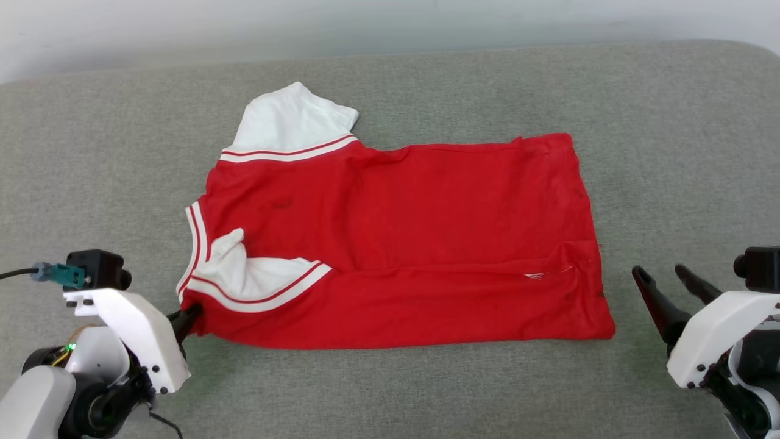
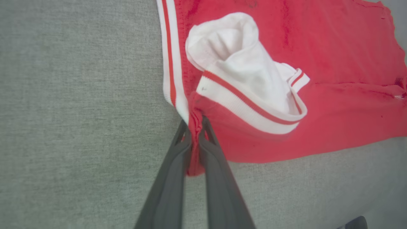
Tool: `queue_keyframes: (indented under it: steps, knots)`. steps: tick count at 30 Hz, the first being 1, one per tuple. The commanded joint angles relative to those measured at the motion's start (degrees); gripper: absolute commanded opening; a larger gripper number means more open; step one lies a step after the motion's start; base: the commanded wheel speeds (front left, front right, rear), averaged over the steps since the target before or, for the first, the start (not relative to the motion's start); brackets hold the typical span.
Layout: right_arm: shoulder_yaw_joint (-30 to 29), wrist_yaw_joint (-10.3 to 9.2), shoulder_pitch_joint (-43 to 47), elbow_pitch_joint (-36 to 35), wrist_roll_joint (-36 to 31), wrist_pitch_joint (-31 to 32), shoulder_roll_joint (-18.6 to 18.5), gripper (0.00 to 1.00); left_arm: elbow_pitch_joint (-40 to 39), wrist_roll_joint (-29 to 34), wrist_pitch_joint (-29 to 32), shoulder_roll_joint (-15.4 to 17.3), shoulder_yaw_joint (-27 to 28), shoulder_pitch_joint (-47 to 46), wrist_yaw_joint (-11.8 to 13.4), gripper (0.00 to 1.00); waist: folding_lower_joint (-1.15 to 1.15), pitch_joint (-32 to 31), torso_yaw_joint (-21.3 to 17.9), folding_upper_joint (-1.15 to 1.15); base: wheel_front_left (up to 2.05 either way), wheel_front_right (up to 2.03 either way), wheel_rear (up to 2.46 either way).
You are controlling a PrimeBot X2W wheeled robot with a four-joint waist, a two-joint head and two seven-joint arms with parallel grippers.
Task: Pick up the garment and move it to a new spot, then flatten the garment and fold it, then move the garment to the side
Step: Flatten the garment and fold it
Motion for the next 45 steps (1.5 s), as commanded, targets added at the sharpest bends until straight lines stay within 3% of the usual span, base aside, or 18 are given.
queue_keyframes:
  steps: [1,7,14,15,16,17,31,39,45]
  knots:
    - [-0.27,-0.04,-0.12,0.97,1.13,4.46,-0.83,1.0,-1.4,0.99,-0.83,0.24,0.11,-0.93,0.35,0.0,0.0,-0.02,0.94,0.0,0.0,0.0,0.0]
    - [2.32,-0.04,-2.66,4.03,3.31,16.2,-1.08,1.0,-5.47,2.28,-1.82,0.26,0.0,-1.59,0.95,0.0,0.0,1.63,2.63,0.0,0.0,0.0,0.0]
    - [6.65,-0.03,-4.61,10.43,5.17,21.74,0.75,1.0,-6.77,2.78,-2.4,-0.58,-0.91,-1.8,1.09,0.0,0.0,3.1,3.96,0.0,0.0,0.0,0.0]
    - [7.25,-0.02,-4.86,11.31,5.5,22.16,0.96,0.57,-6.67,2.75,-2.41,-0.77,-1.05,-1.8,1.03,0.0,0.0,3.11,4.08,0.0,0.0,0.0,0.0]
    - [7.7,-0.02,-5.11,11.95,5.9,22.37,1.23,0.23,-6.53,2.71,-2.54,-0.94,-1.16,-1.76,0.94,0.0,0.0,3.06,4.17,0.0,0.0,0.0,0.0]
    - [8.06,0.0,-5.36,12.37,6.25,22.38,1.39,0.0,-6.36,2.51,-2.53,-1.15,-1.21,-1.64,0.97,0.0,0.0,2.98,4.22,0.0,0.0,0.0,0.0]
    - [9.58,-0.03,-7.96,8.38,6.8,18.58,-3.35,0.0,-6.47,2.48,-4.95,-2.8,-1.07,0.57,2.06,0.0,0.0,-1.79,3.85,0.0,0.0,0.0,0.0]
    - [10.08,-0.03,-3.21,4.28,7.17,19.17,-4.39,0.0,-9.29,3.18,-6.66,-2.59,-0.74,6.44,4.65,0.0,0.0,-7.62,4.07,0.0,0.0,0.0,0.0]
    - [7.9,-0.03,2.9,0.88,6.89,21.46,-3.47,0.0,-10.13,0.42,-5.72,-2.96,0.15,12.54,6.76,0.0,0.0,-10.0,4.11,0.0,0.0,0.0,0.0]
